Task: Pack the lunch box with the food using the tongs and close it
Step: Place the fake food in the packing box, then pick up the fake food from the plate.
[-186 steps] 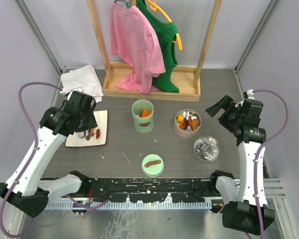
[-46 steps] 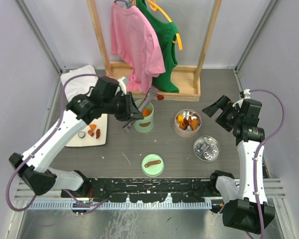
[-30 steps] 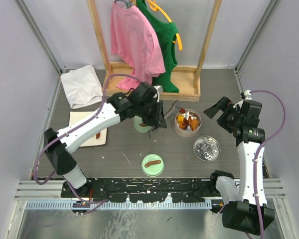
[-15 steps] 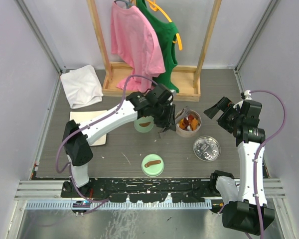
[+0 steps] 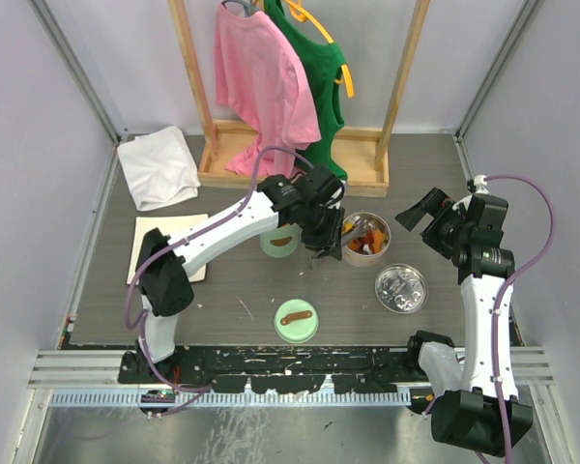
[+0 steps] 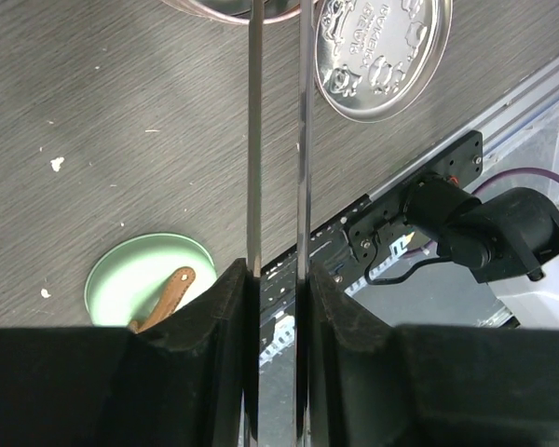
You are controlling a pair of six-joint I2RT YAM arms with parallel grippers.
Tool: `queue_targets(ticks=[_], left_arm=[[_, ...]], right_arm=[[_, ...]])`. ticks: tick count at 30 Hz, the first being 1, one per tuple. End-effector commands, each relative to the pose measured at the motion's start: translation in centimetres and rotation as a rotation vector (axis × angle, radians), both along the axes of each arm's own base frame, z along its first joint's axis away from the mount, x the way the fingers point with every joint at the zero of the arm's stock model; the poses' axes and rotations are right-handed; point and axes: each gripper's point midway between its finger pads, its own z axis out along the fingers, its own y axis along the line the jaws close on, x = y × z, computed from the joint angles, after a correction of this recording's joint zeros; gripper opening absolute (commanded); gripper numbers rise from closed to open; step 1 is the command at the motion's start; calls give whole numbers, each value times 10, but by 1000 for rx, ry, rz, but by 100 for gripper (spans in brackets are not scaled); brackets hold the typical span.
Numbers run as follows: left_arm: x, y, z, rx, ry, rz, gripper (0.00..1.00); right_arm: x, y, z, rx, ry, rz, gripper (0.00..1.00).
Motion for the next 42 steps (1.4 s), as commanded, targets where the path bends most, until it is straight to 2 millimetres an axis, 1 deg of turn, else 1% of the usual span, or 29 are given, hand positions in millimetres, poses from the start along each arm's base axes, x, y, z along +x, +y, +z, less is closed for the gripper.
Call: queue_targets(ticks=[1, 3, 5, 8, 11, 14, 18, 19, 21, 24, 25, 27, 28, 29, 30, 31, 36, 39, 42], left_arm=[[4, -5, 29, -49, -69, -21, 30], [6, -5, 34, -57, -88, -14, 36], [9, -6, 43, -80, -114, -6, 44], [13, -5, 54, -104, -149, 14, 48], [13, -1, 62, -112, -170, 26, 49], [7, 5, 68, -127, -172, 20, 47], [2, 22, 86, -162, -228, 44, 45], [0, 30, 96, -178, -257, 57, 45], [-2, 50, 101, -164, -298, 99, 44], [-6, 91, 104, -114, -353, 189, 41], [-11, 106, 97, -82, -354, 220, 40], [-16, 138, 93, -34, -363, 295, 40], [-20, 157, 94, -19, -368, 336, 39], [-22, 172, 89, 10, -366, 374, 39], [-24, 188, 91, 16, -376, 411, 38], [-26, 199, 90, 23, -381, 437, 38], [-26, 248, 90, 56, -387, 559, 37], [-26, 269, 89, 100, -387, 595, 37], [-30, 290, 81, 178, -343, 637, 37]], right_arm=[[6, -4, 25, -40, -86, -3, 100], [6, -5, 25, -42, -86, -3, 100], [6, -4, 25, -41, -87, -2, 100], [6, -4, 25, -41, -87, -2, 100], [5, -4, 25, -41, -85, -2, 100], [6, -5, 25, -41, -87, -4, 100], [6, -4, 25, -37, -84, -1, 100], [6, -4, 26, -37, -86, 1, 100], [6, -3, 25, -34, -84, 1, 100], [6, -3, 27, -34, -89, 3, 100], [5, -3, 27, -35, -88, 2, 100], [5, -4, 28, -35, -91, -3, 100], [5, -3, 29, -33, -93, -4, 100], [6, -3, 29, -29, -92, -3, 100], [6, -2, 30, -26, -94, 1, 100], [6, -1, 30, -23, -94, 4, 100], [5, 2, 33, -9, -103, 12, 100], [5, 2, 33, -8, -102, 12, 100], [6, 2, 32, 0, -101, 12, 100]])
